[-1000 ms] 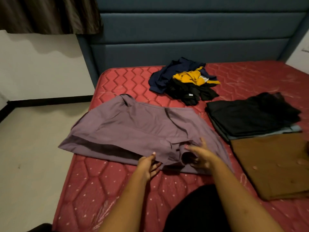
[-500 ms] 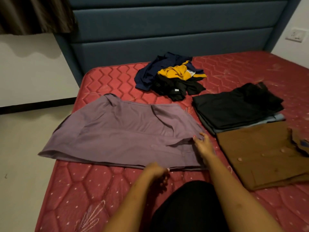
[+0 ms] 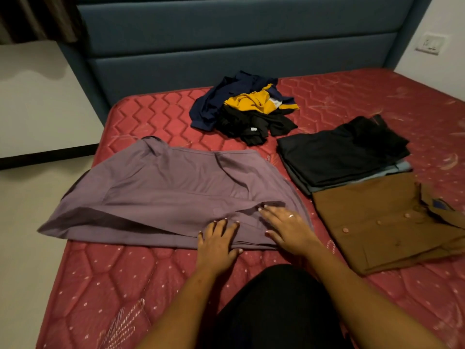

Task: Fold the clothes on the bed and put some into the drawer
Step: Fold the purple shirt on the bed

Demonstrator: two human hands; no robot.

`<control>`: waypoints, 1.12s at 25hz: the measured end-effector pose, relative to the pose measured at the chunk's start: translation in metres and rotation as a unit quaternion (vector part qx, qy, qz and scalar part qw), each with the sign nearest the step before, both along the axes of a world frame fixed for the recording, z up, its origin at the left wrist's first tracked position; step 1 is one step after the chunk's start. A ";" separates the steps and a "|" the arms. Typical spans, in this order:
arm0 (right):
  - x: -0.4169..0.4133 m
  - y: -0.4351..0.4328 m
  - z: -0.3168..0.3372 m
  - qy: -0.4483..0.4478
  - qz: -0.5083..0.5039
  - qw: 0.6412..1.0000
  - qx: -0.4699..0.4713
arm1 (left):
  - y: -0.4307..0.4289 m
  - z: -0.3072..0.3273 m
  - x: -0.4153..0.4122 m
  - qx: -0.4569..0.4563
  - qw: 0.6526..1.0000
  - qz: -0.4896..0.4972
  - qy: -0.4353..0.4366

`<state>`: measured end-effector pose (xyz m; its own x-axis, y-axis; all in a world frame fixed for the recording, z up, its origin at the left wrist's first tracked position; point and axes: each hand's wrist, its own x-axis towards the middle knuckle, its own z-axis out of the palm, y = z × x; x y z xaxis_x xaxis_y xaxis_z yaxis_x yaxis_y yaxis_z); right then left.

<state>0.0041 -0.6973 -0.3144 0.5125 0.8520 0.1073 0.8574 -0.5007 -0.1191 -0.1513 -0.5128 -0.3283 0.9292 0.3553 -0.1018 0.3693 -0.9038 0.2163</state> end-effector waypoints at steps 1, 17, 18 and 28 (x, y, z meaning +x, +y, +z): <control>-0.002 0.001 0.000 0.016 0.060 0.997 -0.045 | 0.006 -0.001 -0.004 0.020 1.000 0.000 -0.006; 0.002 0.020 0.017 0.062 0.081 0.969 -0.223 | 0.094 0.008 -0.043 0.165 0.984 -0.005 -0.071; 0.004 0.016 0.015 0.061 0.090 0.967 -0.230 | 0.091 0.005 -0.044 0.164 0.983 -0.018 -0.081; -0.001 0.001 0.025 0.034 0.059 0.966 -0.250 | 0.090 0.011 -0.044 0.128 0.987 -0.064 -0.074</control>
